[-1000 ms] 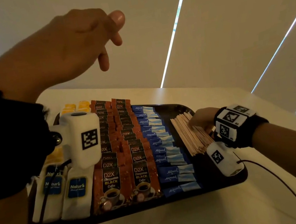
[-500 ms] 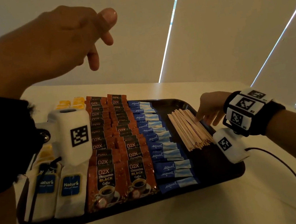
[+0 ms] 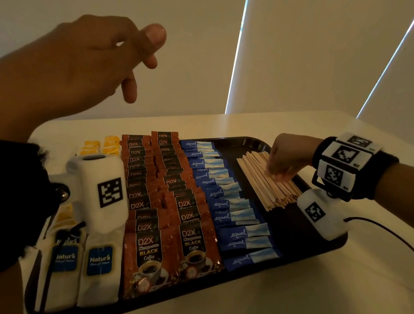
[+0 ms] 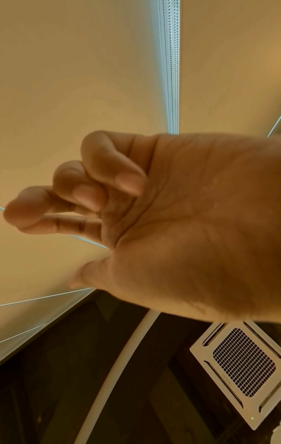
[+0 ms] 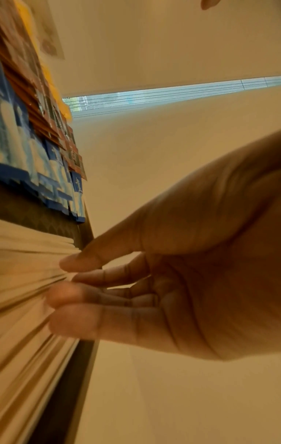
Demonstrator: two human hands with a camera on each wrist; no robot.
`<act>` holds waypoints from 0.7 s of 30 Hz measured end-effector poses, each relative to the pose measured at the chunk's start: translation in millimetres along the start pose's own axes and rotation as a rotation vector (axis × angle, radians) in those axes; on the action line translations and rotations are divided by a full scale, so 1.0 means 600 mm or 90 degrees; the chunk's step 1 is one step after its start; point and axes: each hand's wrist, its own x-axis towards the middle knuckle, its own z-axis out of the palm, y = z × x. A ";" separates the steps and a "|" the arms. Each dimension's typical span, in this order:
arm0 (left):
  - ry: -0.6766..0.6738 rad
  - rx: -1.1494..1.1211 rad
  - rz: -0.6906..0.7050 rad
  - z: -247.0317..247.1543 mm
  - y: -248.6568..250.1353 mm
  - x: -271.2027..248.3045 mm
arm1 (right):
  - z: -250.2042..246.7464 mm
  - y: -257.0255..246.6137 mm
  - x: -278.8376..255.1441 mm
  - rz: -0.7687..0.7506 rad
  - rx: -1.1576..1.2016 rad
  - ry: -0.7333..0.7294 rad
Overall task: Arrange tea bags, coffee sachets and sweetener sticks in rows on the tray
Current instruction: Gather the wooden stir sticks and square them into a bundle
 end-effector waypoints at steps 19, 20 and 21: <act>-0.006 0.016 0.002 0.000 0.002 -0.002 | 0.015 -0.002 -0.008 -0.004 -0.049 0.022; -0.007 0.017 -0.001 0.000 0.002 -0.002 | 0.014 -0.003 -0.010 -0.003 -0.048 0.027; -0.008 0.019 -0.003 0.000 0.002 -0.002 | 0.014 -0.004 -0.013 -0.001 -0.049 0.027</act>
